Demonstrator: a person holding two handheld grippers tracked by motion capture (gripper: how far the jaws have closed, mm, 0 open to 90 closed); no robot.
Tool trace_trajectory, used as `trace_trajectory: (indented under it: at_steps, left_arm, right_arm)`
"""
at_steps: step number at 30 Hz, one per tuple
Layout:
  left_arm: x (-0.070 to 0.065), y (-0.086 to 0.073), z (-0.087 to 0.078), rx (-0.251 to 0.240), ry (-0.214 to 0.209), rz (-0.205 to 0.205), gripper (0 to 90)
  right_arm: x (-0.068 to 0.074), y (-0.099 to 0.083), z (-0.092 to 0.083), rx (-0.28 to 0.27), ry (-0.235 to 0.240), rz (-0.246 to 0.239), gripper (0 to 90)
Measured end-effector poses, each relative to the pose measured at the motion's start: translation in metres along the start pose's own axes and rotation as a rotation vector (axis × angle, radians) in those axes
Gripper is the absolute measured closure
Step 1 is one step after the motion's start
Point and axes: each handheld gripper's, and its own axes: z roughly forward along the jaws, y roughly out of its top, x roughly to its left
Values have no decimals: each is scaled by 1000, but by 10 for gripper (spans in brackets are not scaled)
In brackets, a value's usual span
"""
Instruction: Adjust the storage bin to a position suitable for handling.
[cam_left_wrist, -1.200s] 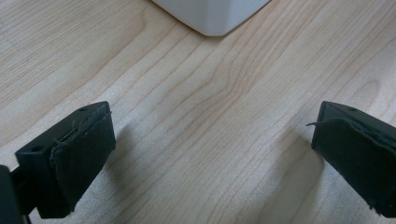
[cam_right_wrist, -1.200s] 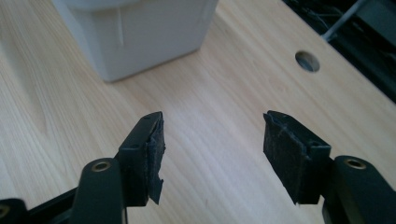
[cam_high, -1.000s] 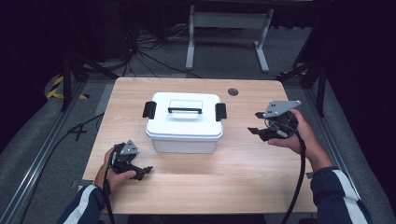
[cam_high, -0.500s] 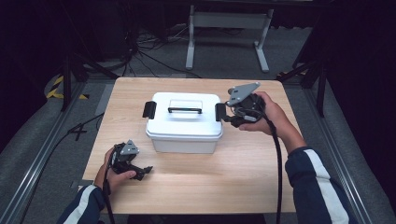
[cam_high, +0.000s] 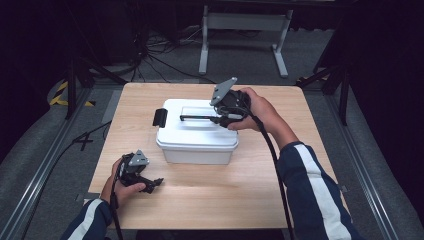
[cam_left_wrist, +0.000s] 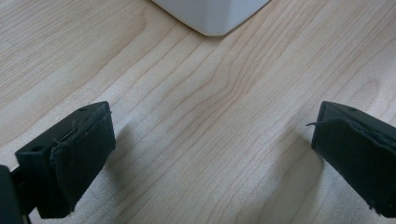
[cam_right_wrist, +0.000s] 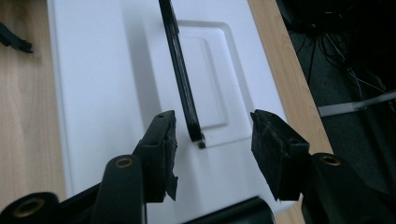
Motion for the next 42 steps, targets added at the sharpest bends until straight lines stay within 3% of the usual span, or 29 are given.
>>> trace_trajectory:
  at_steps: [7, 13, 18, 27, 37, 42]
  left_arm:
    - [0, 0, 0, 6, -3, 2, 1]
    - [0, 0, -1, 6, -3, 2, 1]
    - [0, 0, 0, -1, 0, 1, 1]
    - [0, 0, 0, 1, -1, 0, 1]
    - [0, 0, -1, 5, -1, 4, 1]
    - [0, 0, 0, 5, -1, 5, 1]
  right_arm:
    - [2, 15, 25, 77, 20, -53, 601]
    - [8, 23, 32, 88, 15, -104, 818]
    - [11, 25, 33, 113, 25, -130, 835]
    - [10, 26, 27, 69, 0, -176, 848]
    - [6, 25, 3, -4, -34, -176, 849]
    - [4, 21, -6, -12, -40, -161, 849]
